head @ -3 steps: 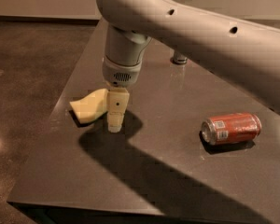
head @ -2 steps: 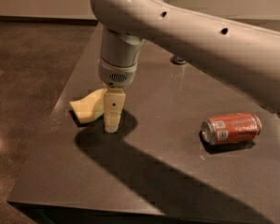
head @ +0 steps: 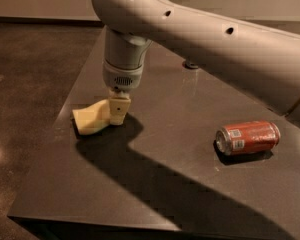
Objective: Pick sponge
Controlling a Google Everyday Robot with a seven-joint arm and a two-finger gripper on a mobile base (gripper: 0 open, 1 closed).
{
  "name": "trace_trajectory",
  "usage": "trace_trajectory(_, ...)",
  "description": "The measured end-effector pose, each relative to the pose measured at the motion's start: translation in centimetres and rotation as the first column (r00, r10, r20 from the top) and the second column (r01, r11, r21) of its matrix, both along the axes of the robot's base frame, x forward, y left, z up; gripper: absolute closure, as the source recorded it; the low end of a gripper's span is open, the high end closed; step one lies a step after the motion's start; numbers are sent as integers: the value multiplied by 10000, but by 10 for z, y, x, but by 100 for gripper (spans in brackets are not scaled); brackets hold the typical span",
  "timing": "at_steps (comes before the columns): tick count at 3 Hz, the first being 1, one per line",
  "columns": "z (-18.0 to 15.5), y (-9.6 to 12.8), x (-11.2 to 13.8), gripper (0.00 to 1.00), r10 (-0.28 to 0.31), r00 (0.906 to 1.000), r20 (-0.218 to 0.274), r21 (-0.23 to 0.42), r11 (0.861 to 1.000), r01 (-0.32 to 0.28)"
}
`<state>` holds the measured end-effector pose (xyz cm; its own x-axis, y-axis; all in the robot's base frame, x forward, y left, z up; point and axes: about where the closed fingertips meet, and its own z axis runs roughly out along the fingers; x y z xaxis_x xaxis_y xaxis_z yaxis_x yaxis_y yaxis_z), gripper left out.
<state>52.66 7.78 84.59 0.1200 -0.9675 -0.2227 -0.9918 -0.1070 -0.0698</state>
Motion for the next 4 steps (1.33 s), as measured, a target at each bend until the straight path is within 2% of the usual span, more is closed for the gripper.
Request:
trace_trajectory(1,8,-3,1,70,61,10000,37,50,10000,-62)
trace_trajectory(2,28,-15,-2,93,121,9998,155,329,9994,-126)
trace_trajectory(3,55,-28,-4,100,280,9993,264,690,9972,-297)
trace_trajectory(4,87,-35,-5,100,593,9972,452,1049,9924,-638)
